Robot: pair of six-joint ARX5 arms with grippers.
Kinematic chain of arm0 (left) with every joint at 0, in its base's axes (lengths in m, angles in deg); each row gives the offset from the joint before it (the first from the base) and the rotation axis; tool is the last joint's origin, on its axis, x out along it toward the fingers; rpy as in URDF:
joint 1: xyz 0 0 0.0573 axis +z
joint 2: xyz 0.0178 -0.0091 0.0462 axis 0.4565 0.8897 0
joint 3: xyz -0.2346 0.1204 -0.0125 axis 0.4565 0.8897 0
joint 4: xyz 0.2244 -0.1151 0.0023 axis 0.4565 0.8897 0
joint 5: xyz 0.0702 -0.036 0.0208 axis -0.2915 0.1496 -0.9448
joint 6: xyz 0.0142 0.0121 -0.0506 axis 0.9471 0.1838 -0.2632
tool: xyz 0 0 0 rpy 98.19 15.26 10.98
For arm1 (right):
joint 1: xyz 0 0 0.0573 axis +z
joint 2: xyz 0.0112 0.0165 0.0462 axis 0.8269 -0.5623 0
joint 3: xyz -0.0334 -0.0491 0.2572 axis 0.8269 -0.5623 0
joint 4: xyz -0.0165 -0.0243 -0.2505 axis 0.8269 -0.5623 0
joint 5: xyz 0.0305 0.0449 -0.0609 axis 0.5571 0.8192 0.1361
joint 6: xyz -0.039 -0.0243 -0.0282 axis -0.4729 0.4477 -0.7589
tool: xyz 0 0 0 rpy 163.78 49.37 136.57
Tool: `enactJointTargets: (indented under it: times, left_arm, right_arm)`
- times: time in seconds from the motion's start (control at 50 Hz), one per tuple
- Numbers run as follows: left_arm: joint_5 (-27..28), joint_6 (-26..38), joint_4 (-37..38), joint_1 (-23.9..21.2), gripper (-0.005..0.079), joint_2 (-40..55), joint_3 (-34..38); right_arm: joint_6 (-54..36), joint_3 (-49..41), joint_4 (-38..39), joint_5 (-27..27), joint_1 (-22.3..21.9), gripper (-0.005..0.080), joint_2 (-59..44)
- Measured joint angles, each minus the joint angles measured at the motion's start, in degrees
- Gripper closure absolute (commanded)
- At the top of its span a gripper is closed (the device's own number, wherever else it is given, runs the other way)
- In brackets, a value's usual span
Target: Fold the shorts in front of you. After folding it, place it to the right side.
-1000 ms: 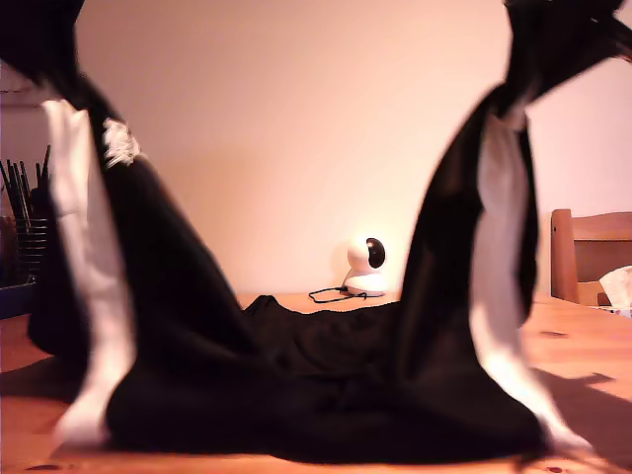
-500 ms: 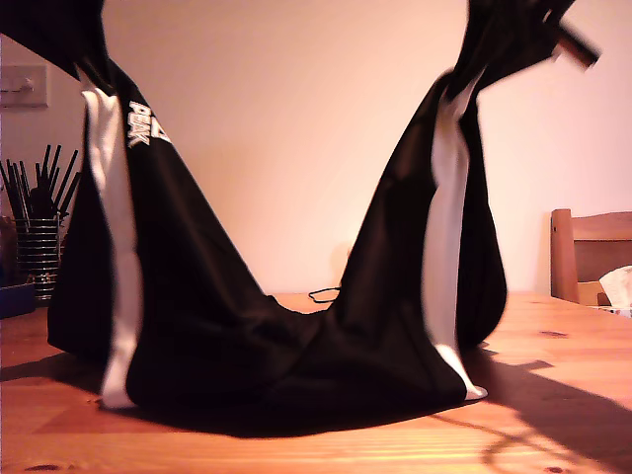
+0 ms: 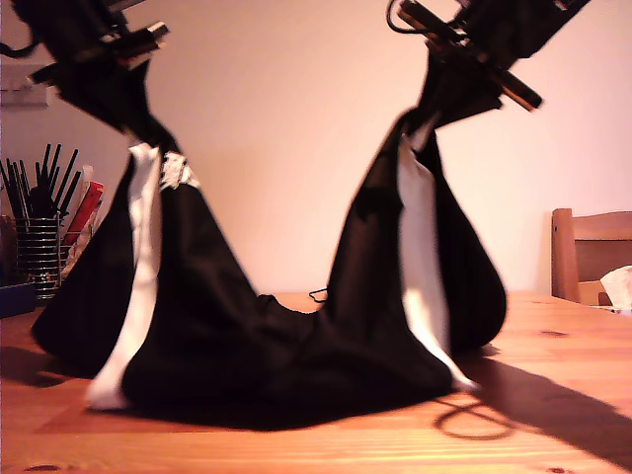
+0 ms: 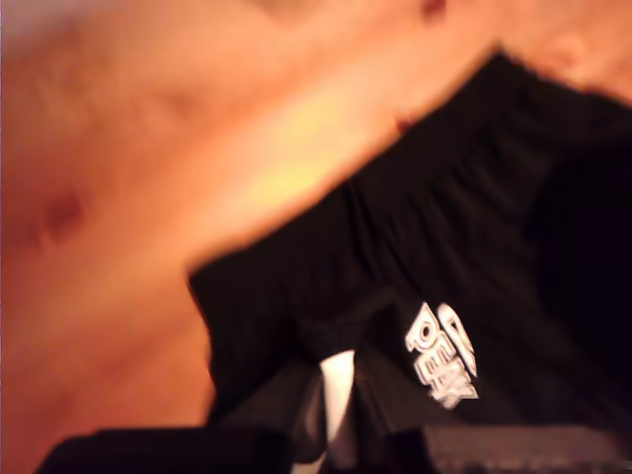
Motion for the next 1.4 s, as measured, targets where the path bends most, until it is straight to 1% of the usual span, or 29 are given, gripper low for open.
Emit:
enactJointTargets:
  times: [0.2,0.38,0.6,0.78,1.08,1.26,1.32,1.36,1.4]
  left_arm:
    - [0.02,0.83,-5.92,0.0,0.0764,2.84,0.0]
    - [0.02,0.87,-10.47,0.0,0.0764,6.25,0.0]
    - [0.04,3.32,-17.59,0.0,0.0764,10.27,0.0]
    - [0.46,3.87,-24.52,0.0,0.0764,15.12,0.0]
    - [0.66,3.87,-37.59,0.0,0.0764,27.12,0.0]
    - [0.68,3.89,-42.16,0.02,0.0764,29.27,0.0]
    - [0.79,3.87,-43.82,0.02,0.0754,29.27,0.0]
    - [0.92,3.89,-44.46,0.02,0.0729,29.27,0.0]
    - [0.92,3.89,-44.61,0.02,0.0681,29.27,0.0]
  right_arm:
    - [-0.04,4.76,1.31,0.02,0.44,0.0763,-6.23]
    - [-0.11,8.55,2.49,0.0,1.84,0.0763,-11.65]
    - [-0.13,14.14,6.75,0.0,3.69,0.0763,-19.47]
    - [-0.13,15.98,12.57,-0.42,4.37,0.0763,-25.83]
    - [-0.09,15.98,24.68,-3.93,4.48,0.0763,-34.73]
    - [-0.09,15.98,31.1,-6.27,5.42,0.0761,-38.51]
    - [-0.07,15.98,33.22,-6.51,6.03,0.0733,-39.43]
    - [-0.09,15.98,34.18,-7.23,6.51,0.0685,-39.85]
    - [-0.15,15.98,34.51,-7.63,7.02,0.0631,-40.09]
